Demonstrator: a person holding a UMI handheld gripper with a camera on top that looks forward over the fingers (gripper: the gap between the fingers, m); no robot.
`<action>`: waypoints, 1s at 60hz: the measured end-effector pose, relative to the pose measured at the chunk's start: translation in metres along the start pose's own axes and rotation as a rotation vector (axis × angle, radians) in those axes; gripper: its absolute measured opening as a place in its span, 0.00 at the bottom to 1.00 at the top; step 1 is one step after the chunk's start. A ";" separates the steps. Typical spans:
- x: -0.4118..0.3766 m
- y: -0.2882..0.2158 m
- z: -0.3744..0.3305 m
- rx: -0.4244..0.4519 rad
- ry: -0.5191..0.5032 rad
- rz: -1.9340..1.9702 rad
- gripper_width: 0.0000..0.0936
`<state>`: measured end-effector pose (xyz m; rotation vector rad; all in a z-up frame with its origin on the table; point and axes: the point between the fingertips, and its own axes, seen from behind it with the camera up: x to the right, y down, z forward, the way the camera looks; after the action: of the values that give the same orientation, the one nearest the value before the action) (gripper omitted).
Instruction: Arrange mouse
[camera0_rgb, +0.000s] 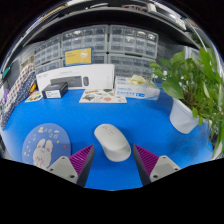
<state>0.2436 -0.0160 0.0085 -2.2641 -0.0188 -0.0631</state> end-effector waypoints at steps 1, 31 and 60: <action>0.001 -0.002 0.005 -0.001 0.000 0.001 0.83; 0.011 -0.033 0.065 -0.046 -0.025 0.045 0.52; 0.006 -0.095 0.017 -0.006 0.076 0.090 0.35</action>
<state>0.2464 0.0574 0.0709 -2.2637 0.1239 -0.1009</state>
